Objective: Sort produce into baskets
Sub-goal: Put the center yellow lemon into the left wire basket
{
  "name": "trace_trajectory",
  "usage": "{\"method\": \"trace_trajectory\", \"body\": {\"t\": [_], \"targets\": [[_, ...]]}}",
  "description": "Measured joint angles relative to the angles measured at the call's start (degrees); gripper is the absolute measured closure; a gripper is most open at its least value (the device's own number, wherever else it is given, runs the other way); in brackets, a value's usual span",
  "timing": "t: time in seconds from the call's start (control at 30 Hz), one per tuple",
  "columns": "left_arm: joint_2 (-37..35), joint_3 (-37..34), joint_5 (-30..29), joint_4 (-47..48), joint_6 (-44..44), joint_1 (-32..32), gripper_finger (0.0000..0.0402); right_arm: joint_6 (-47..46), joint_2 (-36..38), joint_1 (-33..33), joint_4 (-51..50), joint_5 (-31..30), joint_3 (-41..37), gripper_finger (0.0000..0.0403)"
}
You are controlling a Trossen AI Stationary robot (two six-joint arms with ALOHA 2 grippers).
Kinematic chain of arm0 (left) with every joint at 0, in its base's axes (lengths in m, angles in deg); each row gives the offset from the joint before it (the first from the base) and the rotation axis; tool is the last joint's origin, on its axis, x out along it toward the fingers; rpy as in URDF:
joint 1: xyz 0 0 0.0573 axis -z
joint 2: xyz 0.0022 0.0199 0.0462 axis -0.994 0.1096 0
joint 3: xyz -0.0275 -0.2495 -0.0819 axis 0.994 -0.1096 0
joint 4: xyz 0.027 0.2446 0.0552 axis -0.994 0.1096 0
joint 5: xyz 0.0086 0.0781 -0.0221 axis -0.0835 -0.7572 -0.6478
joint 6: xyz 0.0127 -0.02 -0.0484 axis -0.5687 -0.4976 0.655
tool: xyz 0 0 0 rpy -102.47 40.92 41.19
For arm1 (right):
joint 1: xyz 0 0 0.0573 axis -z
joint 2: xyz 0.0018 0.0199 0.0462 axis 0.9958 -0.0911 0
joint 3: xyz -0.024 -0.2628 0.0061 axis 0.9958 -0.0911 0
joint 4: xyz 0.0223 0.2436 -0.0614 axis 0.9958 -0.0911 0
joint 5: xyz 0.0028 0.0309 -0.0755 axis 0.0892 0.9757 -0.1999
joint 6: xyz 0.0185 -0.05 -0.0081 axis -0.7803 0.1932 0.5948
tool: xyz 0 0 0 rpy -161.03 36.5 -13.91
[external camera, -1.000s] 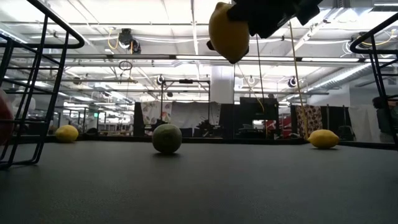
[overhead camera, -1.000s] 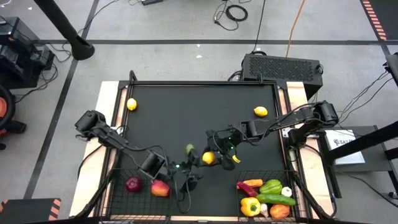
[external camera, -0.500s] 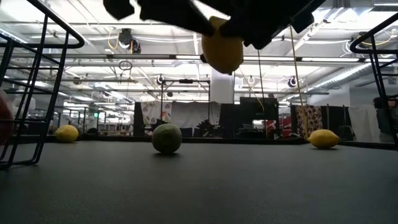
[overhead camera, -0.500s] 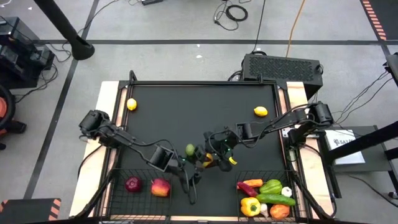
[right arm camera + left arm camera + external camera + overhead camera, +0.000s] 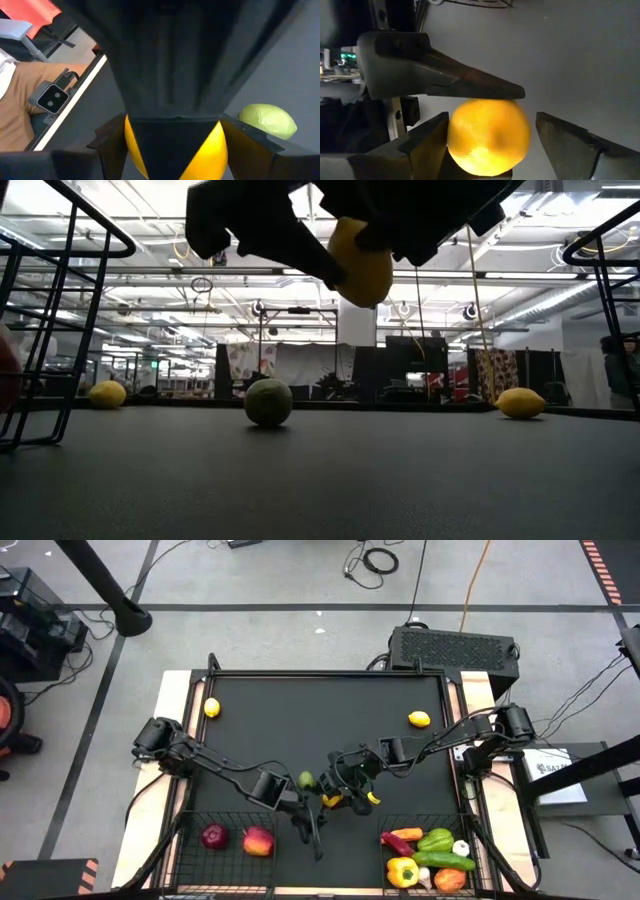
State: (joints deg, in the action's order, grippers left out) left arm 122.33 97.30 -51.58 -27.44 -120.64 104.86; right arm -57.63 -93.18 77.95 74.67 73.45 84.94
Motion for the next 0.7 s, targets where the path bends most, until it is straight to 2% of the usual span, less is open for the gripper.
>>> {"method": "trace_trajectory", "body": {"t": [0.17, 0.43, 0.7], "targets": [[0.0, 0.0, -0.8, 0.3, -1.3, 0.0, 0.0104, 0.0, 0.0, 0.0, 0.1, 0.1, 0.0, 0.0140], [0.1, 0.0, -1.7, 0.1, -1.3, -0.1, 0.0161, 0.2, 0.0, 0.0, 0.1, -0.1, 0.0, 0.0140], [0.2, 0.0, -1.7, -0.8, -1.2, -0.1, 0.0163, 0.1, 0.0, 0.0, -0.3, 0.1, 0.0, 0.0135]]}}
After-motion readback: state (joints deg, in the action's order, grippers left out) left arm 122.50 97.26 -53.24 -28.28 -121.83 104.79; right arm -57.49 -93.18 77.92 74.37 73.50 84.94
